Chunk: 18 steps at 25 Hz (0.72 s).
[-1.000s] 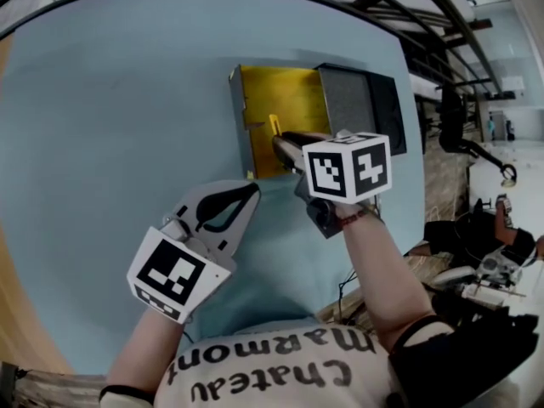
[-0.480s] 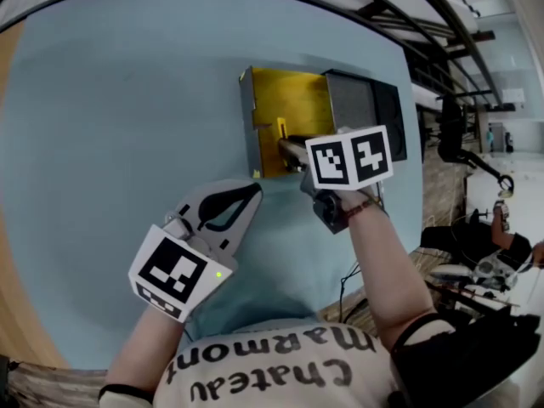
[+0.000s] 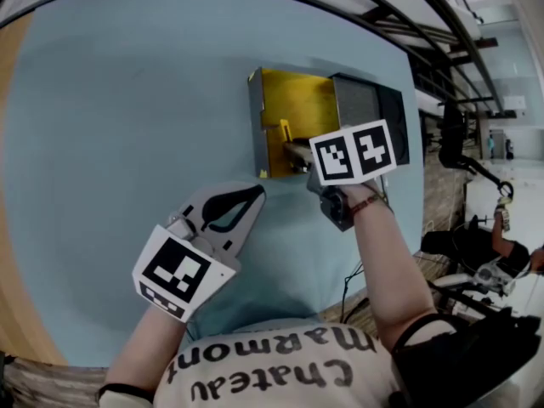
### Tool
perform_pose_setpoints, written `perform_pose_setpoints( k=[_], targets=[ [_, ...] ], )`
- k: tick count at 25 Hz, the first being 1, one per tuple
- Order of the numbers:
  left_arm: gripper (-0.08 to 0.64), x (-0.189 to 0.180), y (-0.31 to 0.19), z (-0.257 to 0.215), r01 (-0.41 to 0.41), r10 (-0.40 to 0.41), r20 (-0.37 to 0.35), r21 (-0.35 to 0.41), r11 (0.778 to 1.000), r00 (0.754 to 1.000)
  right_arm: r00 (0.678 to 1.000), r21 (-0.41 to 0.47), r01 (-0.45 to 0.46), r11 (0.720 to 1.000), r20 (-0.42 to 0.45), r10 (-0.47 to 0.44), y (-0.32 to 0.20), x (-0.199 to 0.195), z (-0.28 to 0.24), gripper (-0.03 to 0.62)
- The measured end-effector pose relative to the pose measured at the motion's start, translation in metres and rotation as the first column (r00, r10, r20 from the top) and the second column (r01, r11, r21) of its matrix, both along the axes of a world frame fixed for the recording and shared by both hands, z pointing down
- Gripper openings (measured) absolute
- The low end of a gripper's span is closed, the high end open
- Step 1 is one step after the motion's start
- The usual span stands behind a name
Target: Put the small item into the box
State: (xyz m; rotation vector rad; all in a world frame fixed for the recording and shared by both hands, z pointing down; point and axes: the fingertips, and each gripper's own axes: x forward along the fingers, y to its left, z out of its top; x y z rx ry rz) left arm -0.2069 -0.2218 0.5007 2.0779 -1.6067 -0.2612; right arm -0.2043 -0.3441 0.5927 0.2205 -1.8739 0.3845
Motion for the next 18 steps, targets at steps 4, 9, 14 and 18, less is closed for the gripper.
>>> perform_pose_setpoints(
  k=[4,9,14,18],
  targets=[
    [0.002,0.002,-0.001,0.000,-0.007,0.007,-0.005,0.005,1.000,1.000,0.999,-0.021,0.020,1.000,-0.026,-0.021,0.002,0.001,0.003,0.082],
    [0.002,0.001,0.000,0.002,-0.013,0.013,-0.007,0.004,1.000,1.000,0.999,-0.024,0.033,0.999,-0.040,-0.033,0.003,0.002,0.004,0.083],
    [0.002,-0.002,0.005,0.005,-0.012,0.012,-0.007,-0.003,1.000,1.000,0.997,-0.017,0.037,0.999,-0.073,-0.038,0.002,0.002,0.007,0.083],
    [0.002,-0.007,0.010,0.007,-0.004,0.004,-0.009,-0.008,1.000,1.000,0.994,0.018,0.058,0.998,-0.099,-0.056,0.002,0.003,0.010,0.083]
  ],
)
